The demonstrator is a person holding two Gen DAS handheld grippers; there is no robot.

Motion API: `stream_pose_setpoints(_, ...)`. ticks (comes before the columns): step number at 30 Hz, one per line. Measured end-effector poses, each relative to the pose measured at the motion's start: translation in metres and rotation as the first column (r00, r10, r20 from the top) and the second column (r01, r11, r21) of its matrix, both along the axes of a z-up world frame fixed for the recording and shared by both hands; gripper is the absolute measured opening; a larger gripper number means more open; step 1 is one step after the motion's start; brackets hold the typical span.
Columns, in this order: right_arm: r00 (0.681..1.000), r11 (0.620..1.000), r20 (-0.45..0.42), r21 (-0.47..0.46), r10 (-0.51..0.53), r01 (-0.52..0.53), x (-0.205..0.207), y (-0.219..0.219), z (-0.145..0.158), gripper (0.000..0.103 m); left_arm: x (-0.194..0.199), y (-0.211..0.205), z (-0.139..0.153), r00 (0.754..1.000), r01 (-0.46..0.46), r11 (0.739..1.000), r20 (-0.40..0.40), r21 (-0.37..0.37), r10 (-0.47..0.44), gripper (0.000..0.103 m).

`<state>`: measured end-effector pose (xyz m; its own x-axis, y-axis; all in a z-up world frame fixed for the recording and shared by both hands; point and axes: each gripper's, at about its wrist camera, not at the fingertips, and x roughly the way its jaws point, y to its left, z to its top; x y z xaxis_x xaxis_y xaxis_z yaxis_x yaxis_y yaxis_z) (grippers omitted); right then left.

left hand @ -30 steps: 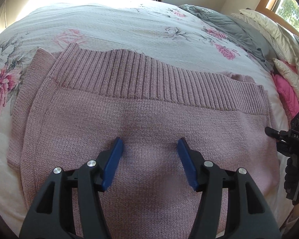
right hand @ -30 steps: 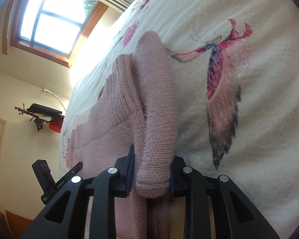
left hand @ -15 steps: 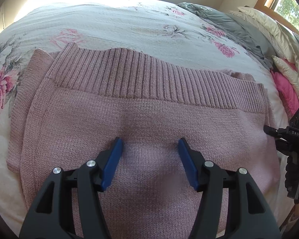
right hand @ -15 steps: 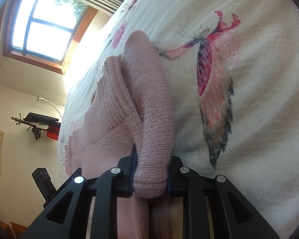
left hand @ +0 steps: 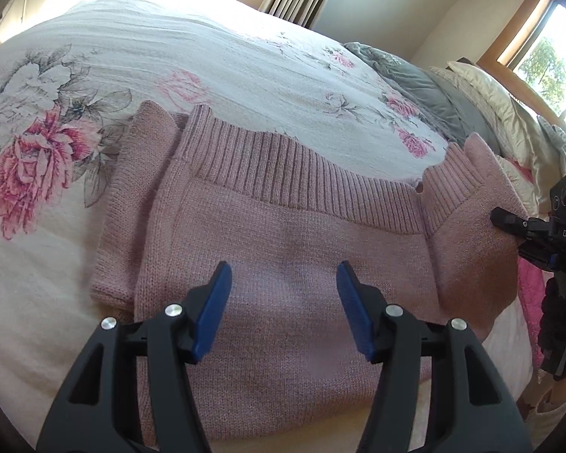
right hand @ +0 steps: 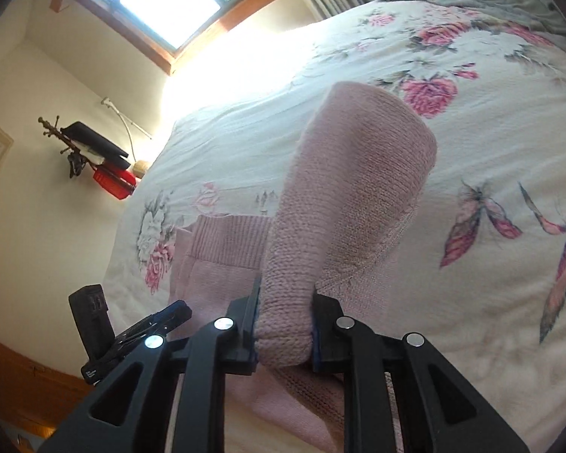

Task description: Fold small clothes

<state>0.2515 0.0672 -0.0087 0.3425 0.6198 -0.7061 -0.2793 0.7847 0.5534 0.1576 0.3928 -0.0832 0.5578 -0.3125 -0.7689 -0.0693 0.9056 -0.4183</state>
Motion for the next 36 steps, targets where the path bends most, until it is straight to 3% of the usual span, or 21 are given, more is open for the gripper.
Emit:
stream_pose_setpoints(5, 0.993, 0.986, -0.013, -0.118, 0.114, -0.115, -0.002, 0.078, -0.011, 0.018, -0.007, 0.015, 0.0, 1.0, -0.021, 0.999, 0.004, -0.029, 0.021, 0.057)
stream_pose_setpoints(9, 0.988, 0.974, -0.069, -0.176, 0.135, -0.145, -0.002, 0.106, -0.041, 0.018, -0.01, 0.023, -0.002, 0.999, -0.04, 0.998, -0.004, -0.054, 0.04, 0.057)
stream_pose_setpoints(12, 0.985, 0.966, -0.093, -0.205, 0.143, -0.159, -0.005, 0.113, -0.058, 0.024, -0.011, 0.025, -0.002, 0.999, -0.042, 0.997, -0.007, -0.062, 0.042, 0.057)
stream_pose_setpoints(14, 0.984, 0.966, -0.094, -0.195, 0.154, -0.17, -0.008, 0.111, -0.061, 0.03, -0.011, 0.025, -0.002, 0.999, -0.043, 0.996, -0.011, -0.071, 0.043, 0.057)
stream_pose_setpoints(16, 0.981, 0.974, -0.099, -0.135, 0.169, -0.182, -0.011, 0.106, -0.054, 0.042, -0.009, 0.023, 0.0, 0.999, -0.043, 0.996, -0.014, -0.083, 0.042, 0.057)
stream_pose_setpoints(18, 0.981, 0.98, -0.07, -0.078, 0.18, -0.185, -0.018, 0.1, -0.033, 0.042, -0.008, 0.02, 0.003, 0.999, -0.036, 0.995, -0.009, -0.089, 0.036, 0.057)
stream_pose_setpoints(20, 0.98, 0.975, -0.002, -0.096, 0.199, -0.198, -0.029, 0.092, -0.007, 0.045, -0.009, 0.019, 0.005, 1.0, -0.028, 0.995, -0.006, -0.094, 0.027, 0.057)
stream_pose_setpoints(22, 0.977, 0.971, 0.052, -0.13, 0.207, -0.199, -0.041, 0.08, 0.012, 0.066, -0.006, 0.014, 0.009, 1.0, -0.02, 0.994, -0.006, -0.106, 0.02, 0.057)
stream_pose_setpoints(24, 0.972, 0.963, 0.094, -0.183, 0.216, -0.196, -0.055, 0.067, 0.021, 0.077, -0.003, 0.011, 0.01, 1.0, -0.018, 0.992, -0.01, -0.127, 0.017, 0.058)
stream_pose_setpoints(29, 0.96, 0.924, 0.118, -0.323, 0.254, -0.205, -0.082, 0.037, 0.008, 0.078, 0.006, -0.002, 0.014, 1.0, 0.0, 0.985, -0.02, -0.17, -0.003, 0.058)
stream_pose_setpoints(36, 0.94, 0.859, 0.1, -0.447, 0.327, -0.251, -0.103, 0.045, -0.036, 0.078, 0.021, -0.028, 0.008, 0.997, 0.025, 0.97, -0.065, -0.24, -0.042, 0.061)
